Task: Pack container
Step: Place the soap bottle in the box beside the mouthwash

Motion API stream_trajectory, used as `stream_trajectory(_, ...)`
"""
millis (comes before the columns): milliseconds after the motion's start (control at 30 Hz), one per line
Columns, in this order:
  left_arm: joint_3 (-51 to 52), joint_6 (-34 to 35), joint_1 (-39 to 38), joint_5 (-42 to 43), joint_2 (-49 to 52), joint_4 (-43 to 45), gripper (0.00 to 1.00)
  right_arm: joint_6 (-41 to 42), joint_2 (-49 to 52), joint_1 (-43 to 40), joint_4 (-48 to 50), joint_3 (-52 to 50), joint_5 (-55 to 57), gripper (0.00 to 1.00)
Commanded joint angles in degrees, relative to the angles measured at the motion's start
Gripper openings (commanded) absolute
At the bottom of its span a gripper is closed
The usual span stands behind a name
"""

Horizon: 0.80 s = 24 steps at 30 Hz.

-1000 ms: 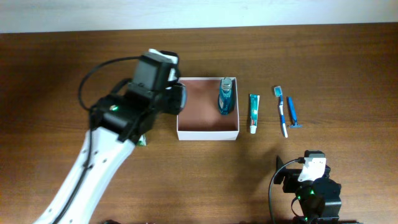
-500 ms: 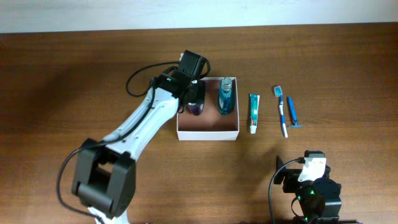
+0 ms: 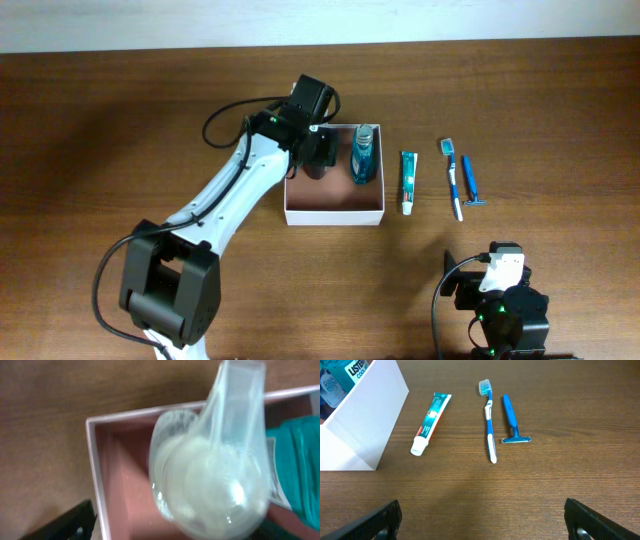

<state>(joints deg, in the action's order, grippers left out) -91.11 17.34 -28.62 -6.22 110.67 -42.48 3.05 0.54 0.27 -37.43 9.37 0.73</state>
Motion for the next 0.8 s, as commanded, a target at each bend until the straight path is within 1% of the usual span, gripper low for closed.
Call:
stream_trajectory(0, -6.8, -1.2, -0.2, -0.3, -2.2, -9.6, 0.83, 0.4, -0.3, -0.4, 0.0, -0.4, -0.1, 0.99)
stream_trajectory(33, -8.0, -1.1, -0.1, -1.0, -2.5, -12.2, 0.85, 0.4, -0.3, -0.4, 0.0, -0.4, -0.1, 0.99)
stream_trajectory(67, -9.8, -1.1, 0.1, -3.4, -3.1, -16.8, 0.93, 0.4, -0.3, -0.4, 0.0, -0.4, -0.1, 0.99)
stream_trajectory(133, -11.6, -1.1, 0.8, -7.2, -4.5, -23.1, 0.98, 0.4, -0.3, -0.4, 0.0, -0.4, -0.1, 0.99)
stream_trajectory(167, -11.9, -1.1, 1.4, -8.3, -5.3, -25.6, 0.99, 0.4, -0.3, -0.4, 0.0, -0.4, -0.1, 0.99)
stream_trajectory(233, -11.9, -1.1, 3.1, -8.4, -7.1, -30.3, 0.99, 0.4, -0.3, -0.4, 0.0, -0.4, -0.1, 0.99)
stream_trajectory(333, -11.3, -1.1, 6.1, -10.0, -7.5, -34.8, 0.99, 0.4, -0.3, -0.4, 0.0, -0.4, -0.1, 0.99)
stream_trajectory(433, -7.4, 0.4, 8.7, -10.7, -7.5, -35.2, 0.99, 0.4, -0.3, -0.4, 0.0, -0.4, -0.1, 0.99)
stream_trajectory(467, -3.4, 1.7, 10.7, -10.5, -7.5, -33.6, 0.99, 0.4, -0.3, -0.4, 0.0, -0.4, -0.1, 0.99)
stream_trajectory(533, 0.7, 2.0, 12.3, -9.6, -7.5, -31.1, 0.99, 0.4, -0.3, -0.4, 0.0, -0.4, -0.1, 0.99)
stream_trajectory(633, 8.9, 1.9, 14.8, -5.2, -7.5, -24.3, 0.99, 0.4, -0.3, -0.4, 0.0, -0.4, -0.1, 0.99)
stream_trajectory(667, 11.9, 1.9, 15.4, -5.1, -7.5, -21.0, 0.99, 0.4, -0.3, -0.4, 0.0, -0.4, -0.1, 0.99)
stream_trajectory(767, 16.0, 2.0, 16.1, -5.1, -7.5, -16.0, 0.98, 0.4, -0.3, -0.4, 0.0, -0.4, -0.1, 0.99)
